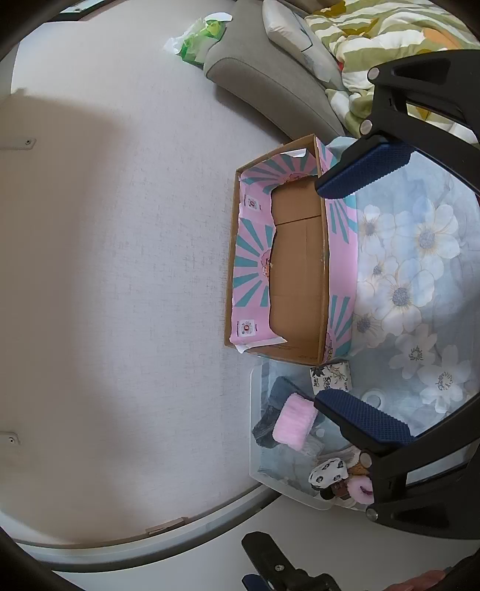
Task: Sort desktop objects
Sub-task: 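Move both tools toward the tray of items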
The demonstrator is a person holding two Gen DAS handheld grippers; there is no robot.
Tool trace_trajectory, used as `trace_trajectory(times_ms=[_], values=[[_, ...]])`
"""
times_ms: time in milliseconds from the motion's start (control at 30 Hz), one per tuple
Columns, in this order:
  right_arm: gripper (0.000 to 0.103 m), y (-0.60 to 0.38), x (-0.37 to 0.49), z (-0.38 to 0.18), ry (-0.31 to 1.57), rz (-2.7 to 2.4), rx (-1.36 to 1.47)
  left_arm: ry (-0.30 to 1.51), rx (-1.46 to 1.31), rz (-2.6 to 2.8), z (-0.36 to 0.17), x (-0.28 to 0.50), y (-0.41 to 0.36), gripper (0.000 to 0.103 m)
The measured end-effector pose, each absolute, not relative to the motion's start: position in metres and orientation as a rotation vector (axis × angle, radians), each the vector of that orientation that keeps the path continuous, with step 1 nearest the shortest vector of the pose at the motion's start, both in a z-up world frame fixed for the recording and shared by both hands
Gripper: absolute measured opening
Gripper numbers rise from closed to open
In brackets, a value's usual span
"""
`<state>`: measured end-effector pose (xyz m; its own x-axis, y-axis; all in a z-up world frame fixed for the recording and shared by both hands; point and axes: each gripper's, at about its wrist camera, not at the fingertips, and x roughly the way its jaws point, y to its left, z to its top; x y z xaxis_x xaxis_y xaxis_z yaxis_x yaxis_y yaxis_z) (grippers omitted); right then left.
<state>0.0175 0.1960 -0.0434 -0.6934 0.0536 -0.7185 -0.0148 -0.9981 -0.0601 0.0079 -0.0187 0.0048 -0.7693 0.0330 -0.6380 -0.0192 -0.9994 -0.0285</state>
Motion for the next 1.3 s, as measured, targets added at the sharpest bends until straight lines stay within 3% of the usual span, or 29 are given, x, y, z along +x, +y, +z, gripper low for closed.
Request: trace_trajectory(times_ms=[833,1300], values=[[0.103,0.194,0.016,-0.052,-0.084,2.927,-1.236,-0.066,-1.017,3.064,0.011,0.012,-0.082,0.103],[0.103,0.151,0.026,-0.127,-0.341,3.177,-1.497,-0.129,-1.312,2.941,-0.105,0.043,-0.101,0.103]])
